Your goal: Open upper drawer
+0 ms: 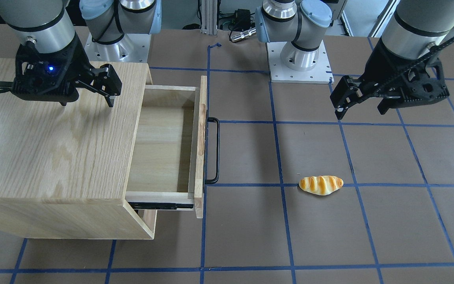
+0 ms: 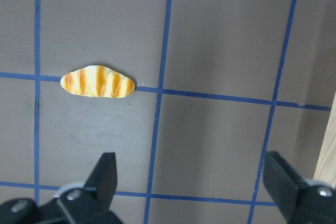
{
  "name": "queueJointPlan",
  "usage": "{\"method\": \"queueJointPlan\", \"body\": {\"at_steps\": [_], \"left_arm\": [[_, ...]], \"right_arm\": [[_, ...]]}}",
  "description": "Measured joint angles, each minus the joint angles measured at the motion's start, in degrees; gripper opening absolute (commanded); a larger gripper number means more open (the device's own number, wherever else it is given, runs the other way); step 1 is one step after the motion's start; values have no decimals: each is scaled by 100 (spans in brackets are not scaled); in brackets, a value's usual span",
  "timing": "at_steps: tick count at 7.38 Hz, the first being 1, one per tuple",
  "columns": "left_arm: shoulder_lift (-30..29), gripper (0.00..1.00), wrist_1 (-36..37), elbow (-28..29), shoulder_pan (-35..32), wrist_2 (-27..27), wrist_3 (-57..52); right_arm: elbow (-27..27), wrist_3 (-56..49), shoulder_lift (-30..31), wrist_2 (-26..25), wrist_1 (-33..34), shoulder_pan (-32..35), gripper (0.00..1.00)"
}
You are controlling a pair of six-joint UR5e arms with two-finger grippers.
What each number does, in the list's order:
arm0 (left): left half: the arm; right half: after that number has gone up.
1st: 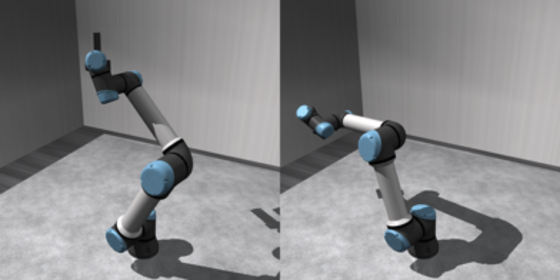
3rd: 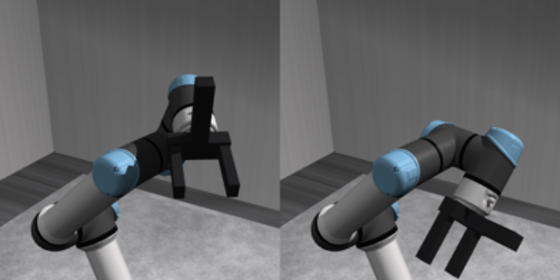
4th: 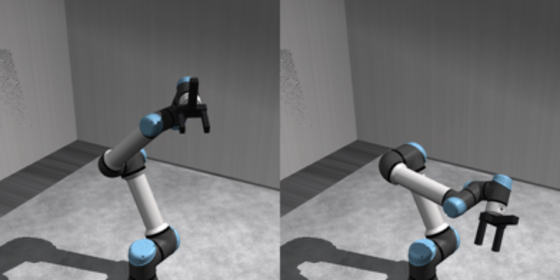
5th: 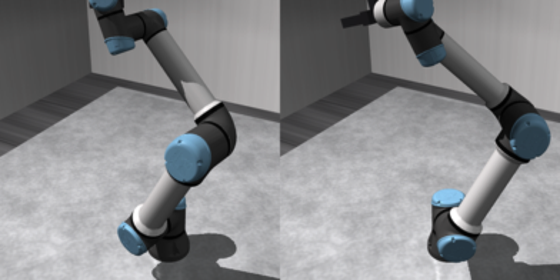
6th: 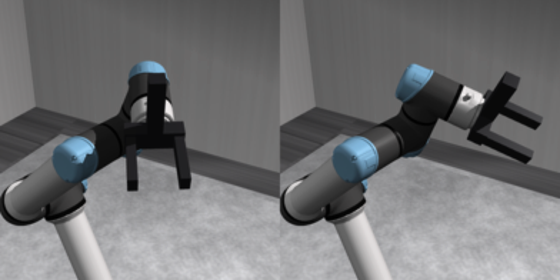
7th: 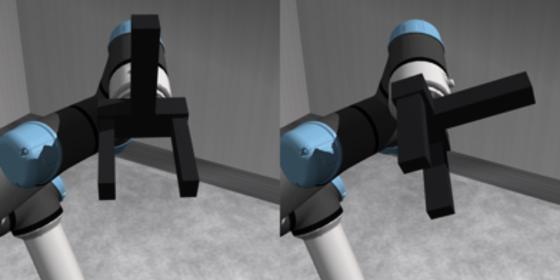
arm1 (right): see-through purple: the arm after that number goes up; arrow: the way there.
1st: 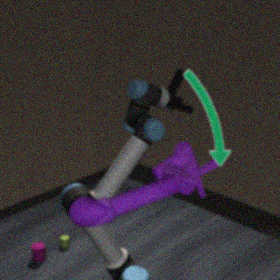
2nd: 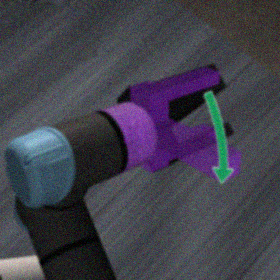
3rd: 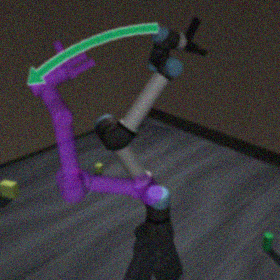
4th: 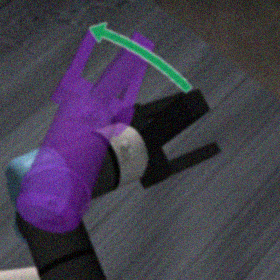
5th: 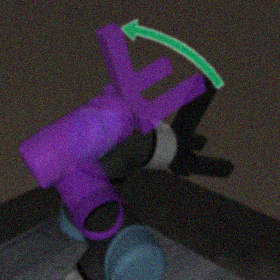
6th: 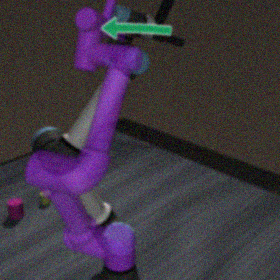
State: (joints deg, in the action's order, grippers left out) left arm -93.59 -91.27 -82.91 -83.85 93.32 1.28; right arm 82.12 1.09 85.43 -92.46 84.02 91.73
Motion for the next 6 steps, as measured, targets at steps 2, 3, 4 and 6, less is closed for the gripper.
{"method": "queueJointPlan", "body": {"at_steps": [2, 3, 4, 6], "left_arm": [[-31, 100, 76, -41, -47, -16, 2], [-51, 100, 107, -47, -87, -39, -8], [-53, 100, 138, -55, -111, -73, -23], [-44, 100, 159, -68, -131, -128, -32]], "right_arm": [[0, -3, 0, 0, 0, 1, 100], [-1, -3, 0, 0, 0, 1, 100], [-2, -2, 0, 0, 0, 0, 100], [-3, 1, 0, 0, 0, 1, 100]]}}
